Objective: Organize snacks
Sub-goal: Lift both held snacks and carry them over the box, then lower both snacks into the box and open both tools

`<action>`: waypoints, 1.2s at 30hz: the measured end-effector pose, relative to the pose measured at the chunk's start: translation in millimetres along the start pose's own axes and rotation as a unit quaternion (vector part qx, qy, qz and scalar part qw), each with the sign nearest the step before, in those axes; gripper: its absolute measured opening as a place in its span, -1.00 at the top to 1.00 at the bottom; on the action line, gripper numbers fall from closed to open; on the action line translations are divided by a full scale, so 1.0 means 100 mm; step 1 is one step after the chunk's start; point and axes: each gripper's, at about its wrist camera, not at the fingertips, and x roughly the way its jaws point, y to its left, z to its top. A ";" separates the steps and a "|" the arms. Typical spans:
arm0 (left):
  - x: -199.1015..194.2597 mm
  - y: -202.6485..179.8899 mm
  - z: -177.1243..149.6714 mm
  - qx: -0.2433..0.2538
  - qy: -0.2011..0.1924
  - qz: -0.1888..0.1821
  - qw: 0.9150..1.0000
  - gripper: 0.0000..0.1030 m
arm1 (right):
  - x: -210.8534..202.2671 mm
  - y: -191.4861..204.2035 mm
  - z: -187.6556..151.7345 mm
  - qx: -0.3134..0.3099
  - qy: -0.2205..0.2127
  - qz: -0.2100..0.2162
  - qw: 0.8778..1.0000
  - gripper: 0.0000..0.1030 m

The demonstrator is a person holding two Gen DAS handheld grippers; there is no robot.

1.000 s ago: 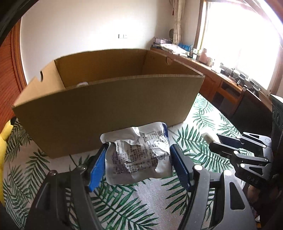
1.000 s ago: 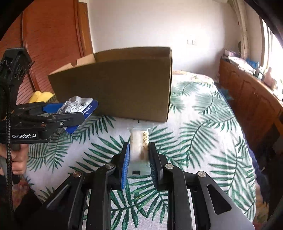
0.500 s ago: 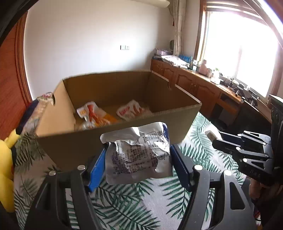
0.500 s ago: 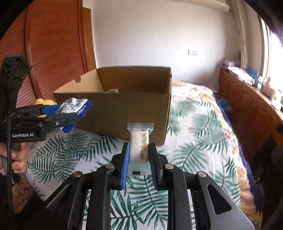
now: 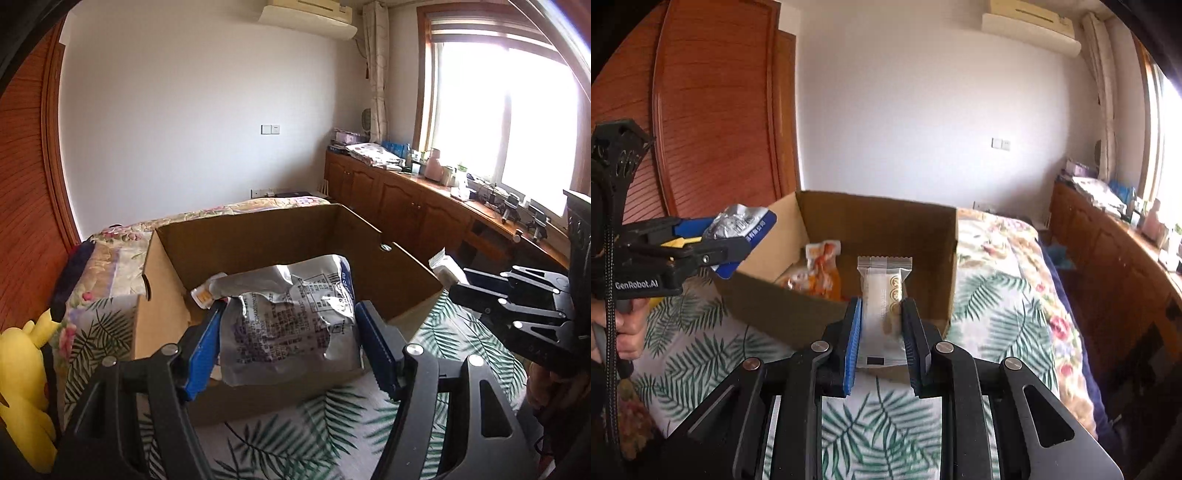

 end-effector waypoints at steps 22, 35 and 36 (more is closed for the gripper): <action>0.63 0.19 -0.02 -0.006 0.031 0.010 0.999 -0.37 | 0.87 0.14 0.23 -0.021 0.022 0.038 0.999 0.61; 0.72 0.21 -0.05 -0.018 0.039 0.027 0.999 -0.45 | 1.02 0.11 0.23 -0.002 0.035 0.059 0.998 0.50; 0.72 0.22 -0.05 -0.020 0.039 0.029 0.999 -0.45 | 1.02 0.11 0.23 -0.001 0.034 0.058 0.998 0.50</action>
